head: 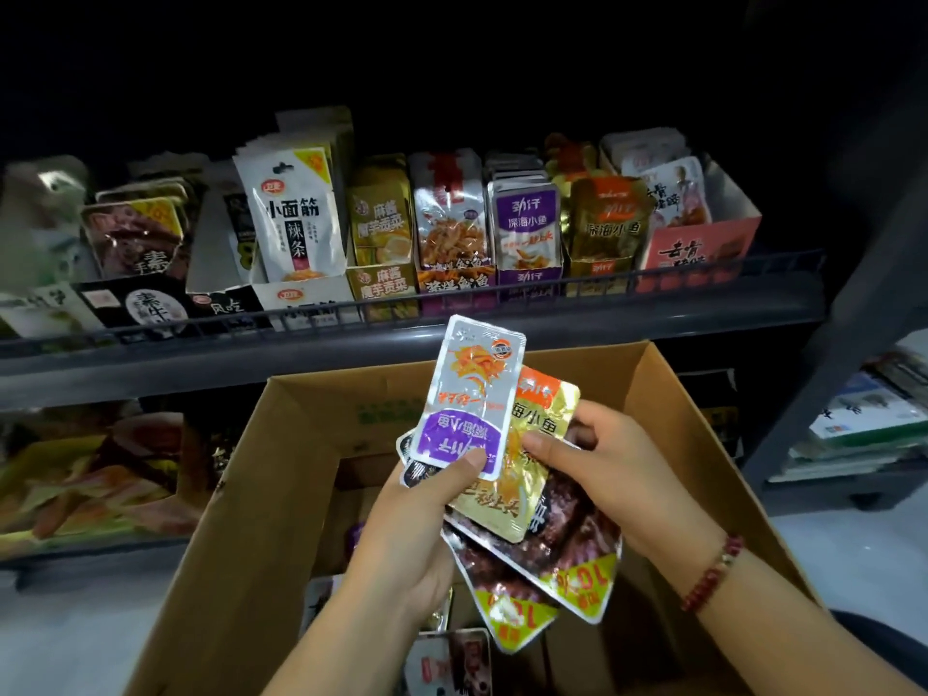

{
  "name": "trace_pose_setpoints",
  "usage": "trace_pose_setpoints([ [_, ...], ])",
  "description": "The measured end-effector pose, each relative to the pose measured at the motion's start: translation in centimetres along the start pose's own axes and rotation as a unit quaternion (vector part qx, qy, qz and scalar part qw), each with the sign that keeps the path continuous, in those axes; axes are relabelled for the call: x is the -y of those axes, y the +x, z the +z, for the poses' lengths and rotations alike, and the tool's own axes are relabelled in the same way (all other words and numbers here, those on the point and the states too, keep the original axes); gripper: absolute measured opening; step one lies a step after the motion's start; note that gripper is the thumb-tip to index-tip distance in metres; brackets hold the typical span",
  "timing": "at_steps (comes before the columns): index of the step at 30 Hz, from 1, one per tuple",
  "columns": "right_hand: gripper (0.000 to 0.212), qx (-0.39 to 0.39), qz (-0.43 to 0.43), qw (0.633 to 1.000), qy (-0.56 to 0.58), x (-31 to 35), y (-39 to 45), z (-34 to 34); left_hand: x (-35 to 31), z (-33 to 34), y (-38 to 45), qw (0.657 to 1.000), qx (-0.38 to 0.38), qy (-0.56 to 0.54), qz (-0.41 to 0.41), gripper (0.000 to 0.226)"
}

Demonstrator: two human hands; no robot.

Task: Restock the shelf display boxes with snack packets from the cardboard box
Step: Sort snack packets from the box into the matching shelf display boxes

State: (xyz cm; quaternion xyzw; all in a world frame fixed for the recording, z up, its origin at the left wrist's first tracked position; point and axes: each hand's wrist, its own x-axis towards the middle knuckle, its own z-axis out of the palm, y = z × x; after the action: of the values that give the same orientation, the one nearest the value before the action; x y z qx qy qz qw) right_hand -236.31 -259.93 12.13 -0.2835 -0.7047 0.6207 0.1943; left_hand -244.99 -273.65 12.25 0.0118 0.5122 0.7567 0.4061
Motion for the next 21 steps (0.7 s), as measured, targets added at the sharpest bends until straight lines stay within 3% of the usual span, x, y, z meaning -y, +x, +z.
trace_pose_setpoints([
  [3,0.028,0.038,0.037,0.997,0.064,-0.1,-0.2,-0.3,0.1,0.0,0.0,0.999,-0.02,0.032,0.032,0.052],
  [5,0.05,0.029,0.053,0.995,0.076,0.0,0.0,-0.7,0.0,-0.3,0.1,0.996,-0.04,0.054,0.053,0.043],
  [8,0.085,-0.014,-0.04,0.999,-0.019,1.0,0.6,-1.2,-0.5,-0.6,0.0,0.991,-0.047,0.102,0.071,0.037],
  [10,0.09,0.002,-0.123,0.988,-0.09,2.0,1.0,-1.2,-0.8,-0.6,-0.1,0.989,-0.032,0.122,0.073,0.038],
  [12,0.095,0.035,-0.15,0.979,-0.131,3.2,1.6,-0.9,-1.0,-0.5,-0.3,0.986,-0.016,0.147,0.074,0.039],
  [15,0.094,0.085,-0.179,0.935,-0.293,4.7,2.5,-0.3,-1.0,-0.6,-0.4,0.98,0.001,0.182,0.086,0.041],
  [18,0.071,0.157,-0.194,0.849,-0.465,6.1,3.6,0.2,-1.3,-0.8,-0.3,0.98,-0.005,0.173,0.095,0.037],
  [21,0.052,0.157,-0.16,0.813,-0.538,7.2,4.4,0.6,-1.8,-1.0,-0.2,0.987,-0.019,0.132,0.095,0.034],
])
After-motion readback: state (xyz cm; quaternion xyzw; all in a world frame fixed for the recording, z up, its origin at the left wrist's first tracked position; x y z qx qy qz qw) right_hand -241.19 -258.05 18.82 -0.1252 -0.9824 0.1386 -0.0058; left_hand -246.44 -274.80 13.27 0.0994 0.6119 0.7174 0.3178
